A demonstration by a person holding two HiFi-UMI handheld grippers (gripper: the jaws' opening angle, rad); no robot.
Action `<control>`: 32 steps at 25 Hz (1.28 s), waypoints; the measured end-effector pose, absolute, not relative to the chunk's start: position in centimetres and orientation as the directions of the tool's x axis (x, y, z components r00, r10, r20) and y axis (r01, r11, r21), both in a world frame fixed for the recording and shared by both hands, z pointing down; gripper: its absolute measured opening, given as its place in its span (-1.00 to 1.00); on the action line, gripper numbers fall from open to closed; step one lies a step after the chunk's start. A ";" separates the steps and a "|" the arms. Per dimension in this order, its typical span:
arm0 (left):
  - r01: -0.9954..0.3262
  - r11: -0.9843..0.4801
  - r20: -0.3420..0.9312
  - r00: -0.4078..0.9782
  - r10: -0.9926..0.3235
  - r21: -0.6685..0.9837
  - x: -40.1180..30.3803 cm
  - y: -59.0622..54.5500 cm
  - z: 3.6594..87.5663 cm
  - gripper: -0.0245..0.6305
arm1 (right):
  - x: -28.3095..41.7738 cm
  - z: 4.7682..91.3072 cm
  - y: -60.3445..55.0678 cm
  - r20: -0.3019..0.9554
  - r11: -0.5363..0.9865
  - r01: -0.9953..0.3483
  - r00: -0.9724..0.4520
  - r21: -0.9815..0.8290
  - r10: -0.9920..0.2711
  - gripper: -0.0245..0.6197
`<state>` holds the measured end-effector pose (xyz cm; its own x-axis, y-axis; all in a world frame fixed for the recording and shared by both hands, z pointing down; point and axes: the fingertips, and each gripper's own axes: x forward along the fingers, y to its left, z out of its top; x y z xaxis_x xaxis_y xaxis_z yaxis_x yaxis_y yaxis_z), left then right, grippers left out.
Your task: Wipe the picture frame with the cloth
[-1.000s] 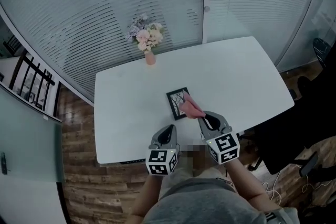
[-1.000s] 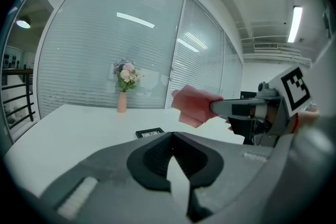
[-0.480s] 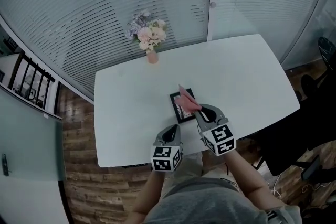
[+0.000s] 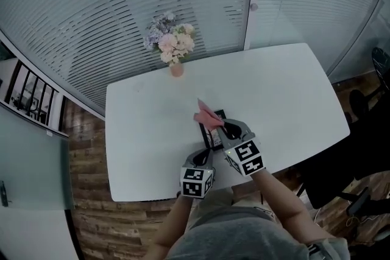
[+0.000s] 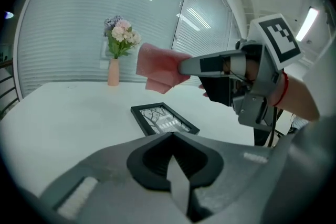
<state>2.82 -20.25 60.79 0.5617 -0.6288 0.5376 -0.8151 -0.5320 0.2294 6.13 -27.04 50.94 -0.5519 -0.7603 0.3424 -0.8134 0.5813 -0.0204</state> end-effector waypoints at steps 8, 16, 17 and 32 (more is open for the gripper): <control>-0.815 -0.529 0.593 0.553 -0.586 0.238 3.4 -21.0 62.7 -0.92 | 5.0 54.2 -28.9 0.418 0.614 -0.789 -0.564 -0.019 -0.712 -0.88; -0.826 -0.520 0.622 0.529 -0.577 0.220 3.3 -21.6 63.2 -0.92 | 4.3 58.3 -29.6 0.526 0.656 -0.754 -0.545 0.036 -0.654 -0.88; -0.826 -0.518 0.623 0.528 -0.577 0.222 3.3 -21.7 63.2 -0.92 | 4.3 58.8 -29.6 0.539 0.664 -0.746 -0.542 0.044 -0.645 -0.88; -0.832 -0.504 0.628 0.523 -0.577 0.230 3.2 -21.7 63.2 -0.92 | 4.4 62.8 -29.2 0.679 0.731 -0.668 -0.474 0.139 -0.561 -0.88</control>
<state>3.21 -21.75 63.21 0.5232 -0.5767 0.6275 -0.8322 -0.5043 0.2304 4.39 -29.20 62.83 -0.4737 -0.5614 0.6785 -0.6675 0.7315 0.1393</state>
